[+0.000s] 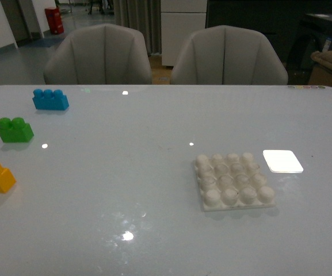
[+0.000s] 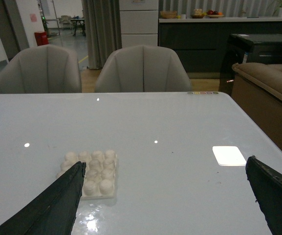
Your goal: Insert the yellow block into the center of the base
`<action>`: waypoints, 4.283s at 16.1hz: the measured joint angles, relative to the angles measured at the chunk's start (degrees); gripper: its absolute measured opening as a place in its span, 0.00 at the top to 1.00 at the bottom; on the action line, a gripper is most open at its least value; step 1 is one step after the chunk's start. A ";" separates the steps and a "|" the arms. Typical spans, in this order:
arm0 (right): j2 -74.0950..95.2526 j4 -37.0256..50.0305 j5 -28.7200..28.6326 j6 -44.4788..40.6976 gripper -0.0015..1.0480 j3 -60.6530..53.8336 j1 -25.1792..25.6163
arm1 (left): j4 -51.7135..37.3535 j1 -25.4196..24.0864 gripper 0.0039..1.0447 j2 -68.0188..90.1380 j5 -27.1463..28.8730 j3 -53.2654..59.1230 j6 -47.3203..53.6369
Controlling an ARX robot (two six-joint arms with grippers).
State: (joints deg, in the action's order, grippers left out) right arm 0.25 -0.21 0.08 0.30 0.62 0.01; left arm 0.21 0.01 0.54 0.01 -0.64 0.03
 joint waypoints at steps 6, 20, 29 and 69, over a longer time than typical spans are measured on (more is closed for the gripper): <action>0.00 0.00 0.00 0.00 0.06 -0.02 0.00 | 0.00 0.00 0.06 0.00 0.00 0.00 0.00; 0.00 0.00 0.00 0.00 0.06 -0.02 0.00 | 0.00 0.00 0.06 0.00 0.02 0.00 0.00; 0.00 0.00 0.00 0.00 0.06 0.00 0.00 | 0.00 0.00 0.06 0.00 0.02 0.00 0.00; 130.29 0.63 -5.95 13.73 0.06 75.52 -17.18 | -0.02 0.00 0.06 0.00 0.02 0.00 0.00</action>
State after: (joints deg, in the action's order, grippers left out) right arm 130.54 0.43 -5.87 14.02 76.14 -17.17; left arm 0.19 0.01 0.54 0.03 -0.64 0.03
